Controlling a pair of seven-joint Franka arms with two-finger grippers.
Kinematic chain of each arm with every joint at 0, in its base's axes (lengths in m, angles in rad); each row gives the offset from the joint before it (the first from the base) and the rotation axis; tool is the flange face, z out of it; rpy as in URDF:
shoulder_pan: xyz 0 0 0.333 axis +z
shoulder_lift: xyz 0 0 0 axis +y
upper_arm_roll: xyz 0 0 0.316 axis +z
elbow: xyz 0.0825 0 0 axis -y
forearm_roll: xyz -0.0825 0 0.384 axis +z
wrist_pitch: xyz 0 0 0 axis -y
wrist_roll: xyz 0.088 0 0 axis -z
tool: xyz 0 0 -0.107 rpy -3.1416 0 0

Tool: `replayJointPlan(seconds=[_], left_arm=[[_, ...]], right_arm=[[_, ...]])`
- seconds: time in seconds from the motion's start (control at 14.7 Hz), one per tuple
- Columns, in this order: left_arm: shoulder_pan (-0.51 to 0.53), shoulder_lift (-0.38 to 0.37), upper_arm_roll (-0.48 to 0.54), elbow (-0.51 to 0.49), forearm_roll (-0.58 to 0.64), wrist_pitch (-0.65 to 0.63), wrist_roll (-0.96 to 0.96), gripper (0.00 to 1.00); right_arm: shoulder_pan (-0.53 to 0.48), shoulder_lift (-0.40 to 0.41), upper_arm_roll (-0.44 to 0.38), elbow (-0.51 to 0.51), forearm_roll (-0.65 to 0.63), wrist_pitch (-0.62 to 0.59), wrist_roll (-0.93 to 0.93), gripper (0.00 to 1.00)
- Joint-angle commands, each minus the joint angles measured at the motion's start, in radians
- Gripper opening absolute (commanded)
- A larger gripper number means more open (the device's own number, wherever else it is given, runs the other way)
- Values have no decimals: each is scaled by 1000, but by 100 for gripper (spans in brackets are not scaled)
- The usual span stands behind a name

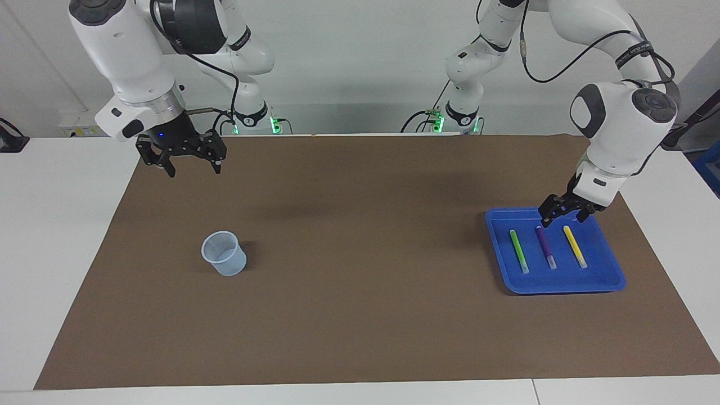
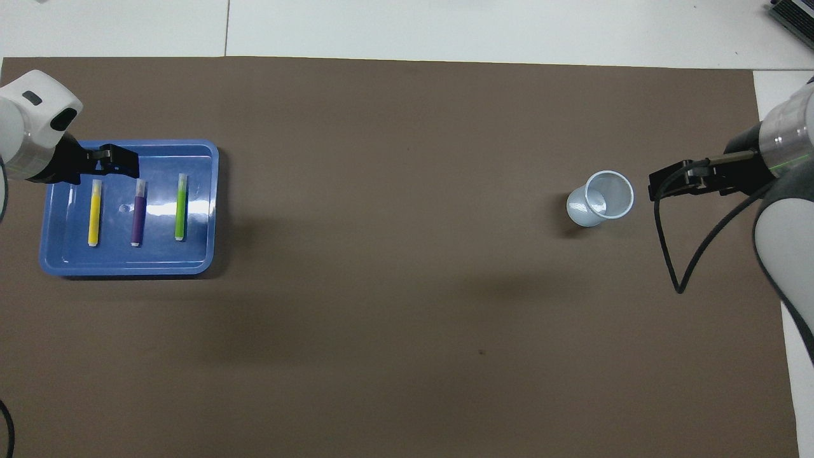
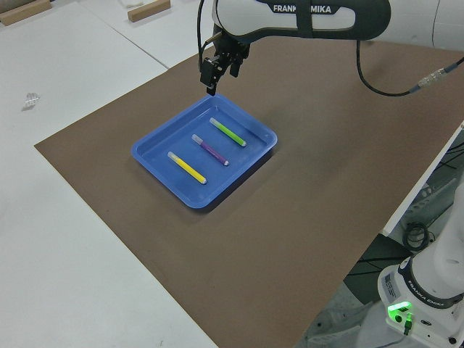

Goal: Right arm passes pens to left for tray arrangement

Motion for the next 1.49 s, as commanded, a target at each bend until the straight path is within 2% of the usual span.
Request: replayJointPlan(seconds=[0.0,0.68,0.88,1.15,1.22,1.29,1.43], left_arm=[[-7,-12,4,-8,20,-14,-18,100],[-18,-20,-10,-28,17,-17,-18,100],[-20,-24,-6,3,17,-18,-18,100],[-26,-122,11,15,13,-9,-18,100],[-38,-148,36,15,13,-9,-18,100],[-91,-164,101,12,13,-15,-18,100],[-298,-179,312,12,11,-20,-18,100]], right_arm=[[-12,-24,6,-27,1,-1,-21,100],[16,-24,9,-27,1,5,-11,100],[16,-26,9,-27,2,1,-11,100],[20,-33,9,-30,2,-13,-11,100],[19,-36,9,-31,2,-15,-11,100],[17,-36,9,-33,2,-19,-11,100],[10,-44,9,-36,2,-33,-9,100]])
